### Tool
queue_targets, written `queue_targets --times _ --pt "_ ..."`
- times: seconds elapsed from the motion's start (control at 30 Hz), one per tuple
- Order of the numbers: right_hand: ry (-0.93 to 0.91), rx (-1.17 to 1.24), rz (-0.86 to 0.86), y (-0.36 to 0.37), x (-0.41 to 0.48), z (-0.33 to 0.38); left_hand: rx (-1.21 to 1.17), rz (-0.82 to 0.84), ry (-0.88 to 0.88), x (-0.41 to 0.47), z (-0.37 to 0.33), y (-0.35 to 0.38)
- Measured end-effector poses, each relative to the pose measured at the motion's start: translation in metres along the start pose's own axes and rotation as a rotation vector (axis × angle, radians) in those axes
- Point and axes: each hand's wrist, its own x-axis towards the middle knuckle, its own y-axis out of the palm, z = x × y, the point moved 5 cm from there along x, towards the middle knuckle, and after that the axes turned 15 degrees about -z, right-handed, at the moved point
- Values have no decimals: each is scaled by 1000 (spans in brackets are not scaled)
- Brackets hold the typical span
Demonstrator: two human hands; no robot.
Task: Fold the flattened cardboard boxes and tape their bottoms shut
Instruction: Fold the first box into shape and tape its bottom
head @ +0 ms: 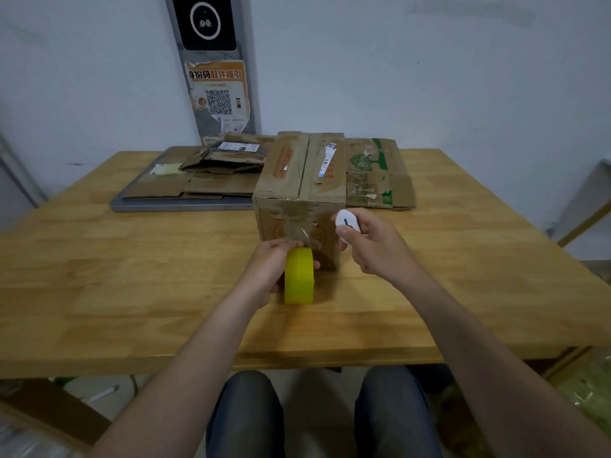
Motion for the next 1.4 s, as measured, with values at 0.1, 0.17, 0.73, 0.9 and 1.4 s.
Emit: queue_targets --times 0.1,0.17,0.73,0.9,1.4 --pt "61 -76 71 12 4 0 2 -3 18 0 0 0" --pt "80 -110 131 18 2 4 -5 -10 27 -2 -2 -1" --pt "-695 -1070 165 75 16 58 -23 -147 122 -6 -7 -8" --pt "-654 -1132 200 86 17 61 -3 -179 147 -5 -4 -11" --pt "-438 -1142 168 21 2 39 53 -137 74 16 -3 -17"
